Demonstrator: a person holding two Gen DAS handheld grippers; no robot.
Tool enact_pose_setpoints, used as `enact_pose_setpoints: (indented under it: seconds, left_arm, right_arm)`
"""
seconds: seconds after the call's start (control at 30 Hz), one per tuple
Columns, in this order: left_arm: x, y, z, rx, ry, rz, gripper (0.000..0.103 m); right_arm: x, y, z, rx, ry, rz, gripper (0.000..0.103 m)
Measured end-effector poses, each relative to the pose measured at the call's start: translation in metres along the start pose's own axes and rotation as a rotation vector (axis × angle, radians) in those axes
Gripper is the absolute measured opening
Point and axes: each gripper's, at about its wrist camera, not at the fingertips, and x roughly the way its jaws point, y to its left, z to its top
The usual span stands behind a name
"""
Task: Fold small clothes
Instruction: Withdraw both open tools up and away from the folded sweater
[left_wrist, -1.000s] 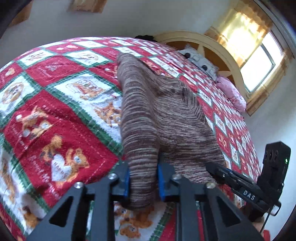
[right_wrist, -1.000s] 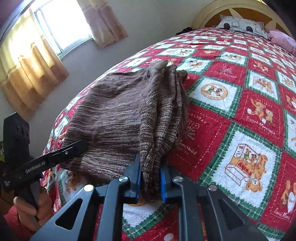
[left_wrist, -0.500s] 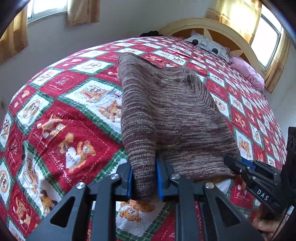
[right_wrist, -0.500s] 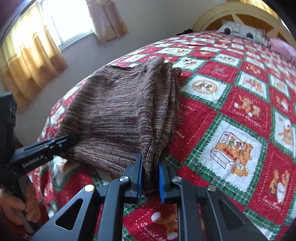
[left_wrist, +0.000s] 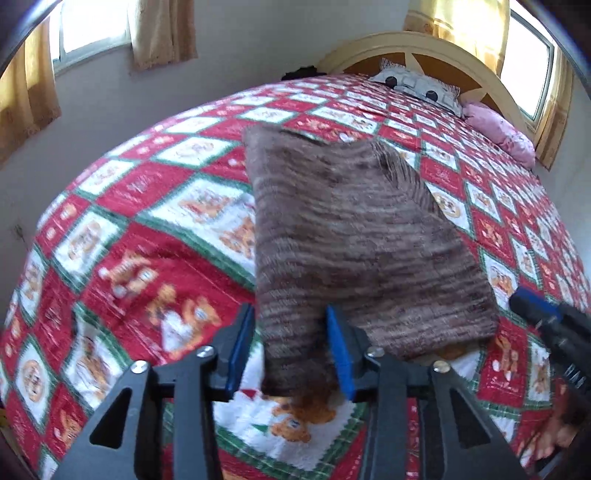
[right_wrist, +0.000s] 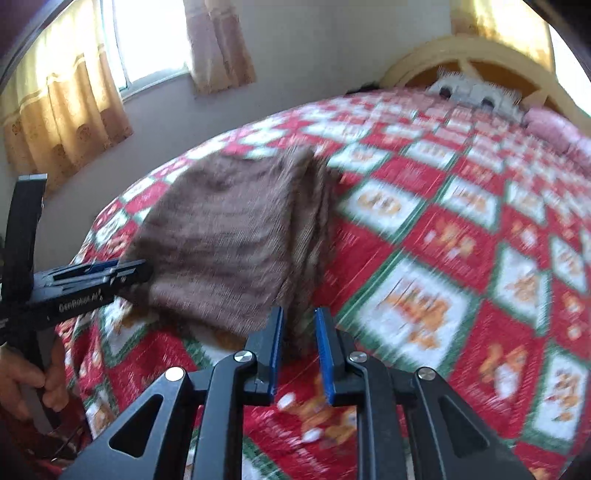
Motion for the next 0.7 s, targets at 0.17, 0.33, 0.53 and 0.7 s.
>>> enact_pose_setpoints:
  seconds: [0.17, 0.33, 0.53, 0.7]
  left_arm:
    - [-0.019, 0.006, 0.022, 0.025, -0.124, 0.017, 0.086]
    - [-0.014, 0.004, 0.06, 0.006, -0.224, -0.017, 0.092]
    - [0.038, 0.002, 0.094, -0.05, -0.192, 0.049, 0.092]
    - [0.092, 0.016, 0.086, -0.104, -0.027, 0.115, 0.093]
  right_arm:
    - [0.005, -0.002, 0.029, 0.03, -0.055, -0.004, 0.018]
    - [0.039, 0.015, 0.071, -0.001, -0.064, 0.018, 0.018]
    - [0.106, 0.032, 0.112, -0.021, -0.006, 0.023, 0.018]
    - [0.162, 0.019, 0.103, -0.007, 0.048, -0.109, 0.018]
